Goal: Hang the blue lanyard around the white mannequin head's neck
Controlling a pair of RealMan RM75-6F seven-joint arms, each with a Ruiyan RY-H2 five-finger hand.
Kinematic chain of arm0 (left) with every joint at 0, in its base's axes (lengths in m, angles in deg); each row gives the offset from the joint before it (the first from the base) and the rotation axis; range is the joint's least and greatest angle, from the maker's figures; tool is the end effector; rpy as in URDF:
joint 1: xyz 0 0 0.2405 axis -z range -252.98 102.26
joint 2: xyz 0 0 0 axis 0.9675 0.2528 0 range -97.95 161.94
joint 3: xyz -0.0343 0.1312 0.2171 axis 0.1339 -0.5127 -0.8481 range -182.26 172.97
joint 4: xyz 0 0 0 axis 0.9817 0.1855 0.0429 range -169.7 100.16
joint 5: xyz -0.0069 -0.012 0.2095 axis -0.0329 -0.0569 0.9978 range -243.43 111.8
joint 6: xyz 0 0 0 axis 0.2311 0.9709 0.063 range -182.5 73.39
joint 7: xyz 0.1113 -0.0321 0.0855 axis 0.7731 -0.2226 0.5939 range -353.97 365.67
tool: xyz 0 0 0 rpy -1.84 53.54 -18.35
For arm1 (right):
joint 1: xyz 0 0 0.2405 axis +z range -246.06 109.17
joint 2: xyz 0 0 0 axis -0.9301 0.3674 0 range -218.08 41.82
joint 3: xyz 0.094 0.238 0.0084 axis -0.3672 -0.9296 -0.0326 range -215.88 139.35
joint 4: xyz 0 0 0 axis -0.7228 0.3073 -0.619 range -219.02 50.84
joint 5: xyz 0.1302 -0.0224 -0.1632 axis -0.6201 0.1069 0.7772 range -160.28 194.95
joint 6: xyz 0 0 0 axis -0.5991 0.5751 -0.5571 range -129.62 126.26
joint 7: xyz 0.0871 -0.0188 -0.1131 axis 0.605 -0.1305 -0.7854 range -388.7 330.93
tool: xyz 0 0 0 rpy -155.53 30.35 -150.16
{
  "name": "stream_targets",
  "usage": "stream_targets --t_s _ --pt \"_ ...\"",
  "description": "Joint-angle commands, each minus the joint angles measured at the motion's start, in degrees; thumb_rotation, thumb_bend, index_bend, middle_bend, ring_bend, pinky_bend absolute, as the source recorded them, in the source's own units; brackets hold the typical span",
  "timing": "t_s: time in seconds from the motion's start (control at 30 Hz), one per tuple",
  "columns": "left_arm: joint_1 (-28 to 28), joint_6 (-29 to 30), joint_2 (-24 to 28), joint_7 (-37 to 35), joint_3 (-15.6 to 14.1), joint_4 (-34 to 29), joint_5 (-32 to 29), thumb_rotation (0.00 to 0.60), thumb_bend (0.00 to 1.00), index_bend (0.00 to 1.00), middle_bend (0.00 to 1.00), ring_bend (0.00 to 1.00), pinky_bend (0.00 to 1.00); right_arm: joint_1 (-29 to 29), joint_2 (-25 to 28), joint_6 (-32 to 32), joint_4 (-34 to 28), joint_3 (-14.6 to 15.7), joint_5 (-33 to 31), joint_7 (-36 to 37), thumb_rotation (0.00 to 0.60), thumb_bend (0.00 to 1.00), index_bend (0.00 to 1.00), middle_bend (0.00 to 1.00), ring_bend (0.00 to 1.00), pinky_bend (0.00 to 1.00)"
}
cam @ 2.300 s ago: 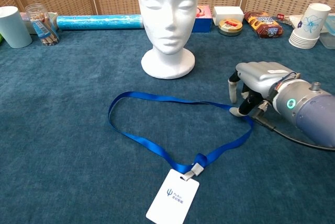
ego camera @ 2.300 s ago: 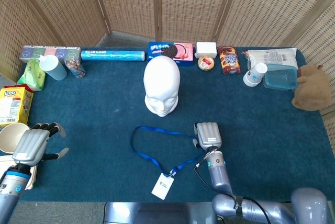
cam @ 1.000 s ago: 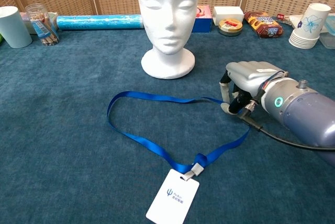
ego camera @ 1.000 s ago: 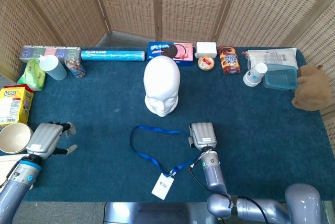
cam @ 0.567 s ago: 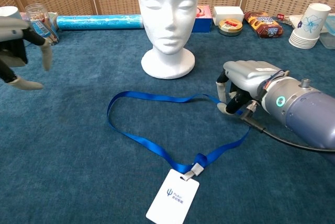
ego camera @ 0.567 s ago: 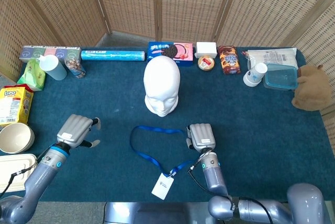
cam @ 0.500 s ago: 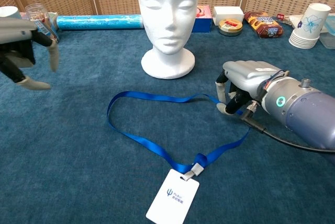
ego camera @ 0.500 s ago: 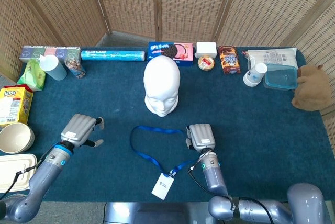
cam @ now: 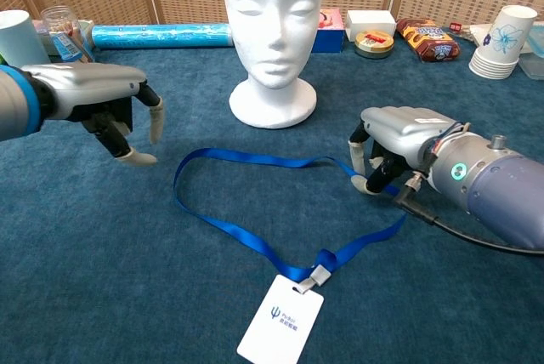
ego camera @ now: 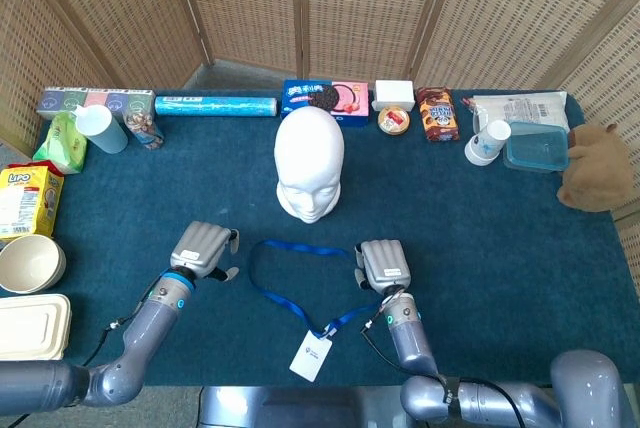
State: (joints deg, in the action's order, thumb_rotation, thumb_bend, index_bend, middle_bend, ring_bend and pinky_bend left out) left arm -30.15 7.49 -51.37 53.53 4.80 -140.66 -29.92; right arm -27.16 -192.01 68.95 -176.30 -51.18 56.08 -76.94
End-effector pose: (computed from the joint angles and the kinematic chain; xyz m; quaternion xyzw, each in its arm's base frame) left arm -0.1316 0.3055 -0.0042 -0.7568 -0.4118 -0.2431 0.4456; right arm -0.1209 -0.2942 -0.0731 0.6937 -0.4601 0.2783 0.4792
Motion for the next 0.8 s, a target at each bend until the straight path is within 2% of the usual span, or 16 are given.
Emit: stream_targets --t_s 0.03,0.33,0.6,0.8 --pt "1.26 1.54 -1.82 1.32 0.17 1.21 -2.03 0.509 0.28 0.48 1.0 1.0 1.0 -0.01 0.07 -0.07 -0.02 0.0 -0.03 0.17 0.561 0.47 0.59 0.93 1.0 1.0" --pt "4.63 1.73 -6.42 3.19 0.62 6.93 -7.81 0.508 0.28 0.48 1.0 1.0 1.0 -0.02 0.47 -0.31 -0.11 0.11 -0.6 0.69 0.579 0.47 0.59 0.93 1.0 1.0" --pt "6.25 0.0 -9.23 1.99 0.98 11.99 -10.1 0.504 0.28 0.48 1.0 1.0 1.0 0.03 0.35 -0.63 0.72 0.43 -1.11 1.03 0.587 0.47 0.59 0.93 1.0 1.0" --pt "7.23 -0.75 -10.03 0.55 1.9 13.26 -11.03 0.507 0.28 0.48 1.0 1.0 1.0 0.11 0.29 -1.13 1.54 0.5 -2.12 1.06 0.59 0.47 0.59 0.93 1.0 1.0"
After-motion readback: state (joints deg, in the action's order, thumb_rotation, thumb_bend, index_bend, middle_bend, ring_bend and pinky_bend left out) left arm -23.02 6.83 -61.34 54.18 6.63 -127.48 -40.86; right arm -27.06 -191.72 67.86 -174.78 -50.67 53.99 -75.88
